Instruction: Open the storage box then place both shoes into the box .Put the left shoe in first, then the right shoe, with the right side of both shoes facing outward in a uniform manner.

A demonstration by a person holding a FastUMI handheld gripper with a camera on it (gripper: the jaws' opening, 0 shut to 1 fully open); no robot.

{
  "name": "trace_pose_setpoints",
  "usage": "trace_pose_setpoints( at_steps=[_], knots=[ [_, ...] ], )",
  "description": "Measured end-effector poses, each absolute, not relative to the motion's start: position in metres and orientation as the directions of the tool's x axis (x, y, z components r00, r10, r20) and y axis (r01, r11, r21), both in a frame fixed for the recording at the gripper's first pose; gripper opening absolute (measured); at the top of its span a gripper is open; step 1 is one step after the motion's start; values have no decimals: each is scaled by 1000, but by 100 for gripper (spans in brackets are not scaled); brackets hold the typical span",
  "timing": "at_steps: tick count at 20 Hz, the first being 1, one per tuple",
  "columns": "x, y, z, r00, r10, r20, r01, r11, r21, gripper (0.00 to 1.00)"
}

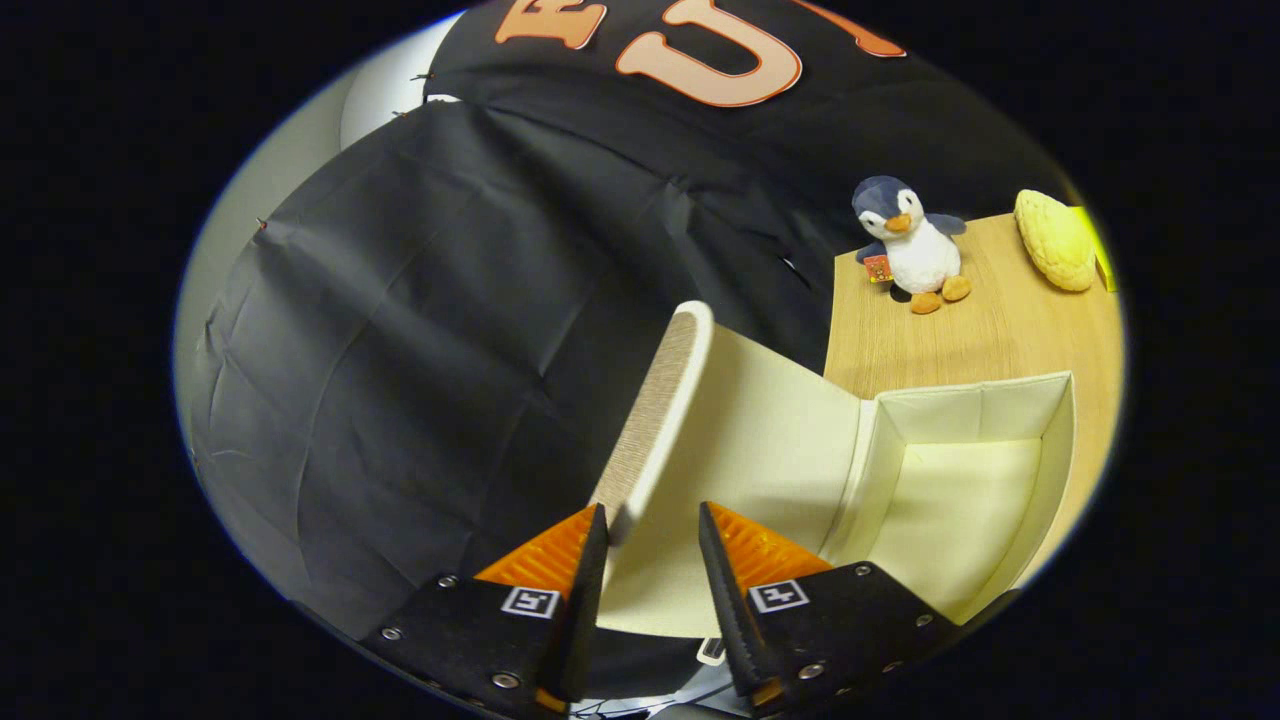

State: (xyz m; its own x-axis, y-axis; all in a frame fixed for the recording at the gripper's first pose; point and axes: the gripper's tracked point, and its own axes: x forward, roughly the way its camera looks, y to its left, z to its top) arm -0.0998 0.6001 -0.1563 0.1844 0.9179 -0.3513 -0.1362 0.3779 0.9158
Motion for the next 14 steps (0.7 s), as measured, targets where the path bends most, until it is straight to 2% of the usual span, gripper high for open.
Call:
trace_pose_setpoints(
  at_steps=[1, 3, 8, 10, 11, 13, 14],
  knots=[
    [-99, 595, -160, 190, 913, -362, -149, 391, 908, 64],
    [-97, 575, -166, 207, 902, -379, -171, 415, 894, 72],
    [-88, 501, -172, 284, 873, -396, -251, 466, 848, 74],
    [-87, 461, -175, 322, 855, -406, -285, 497, 820, 82],
    [-85, 439, -179, 341, 842, -417, -298, 518, 802, 89],
    [-81, 394, -192, 385, 807, -447, -314, 570, 759, 96],
    [-76, 370, -197, 416, 784, -461, -317, 600, 734, 96]
  ],
)
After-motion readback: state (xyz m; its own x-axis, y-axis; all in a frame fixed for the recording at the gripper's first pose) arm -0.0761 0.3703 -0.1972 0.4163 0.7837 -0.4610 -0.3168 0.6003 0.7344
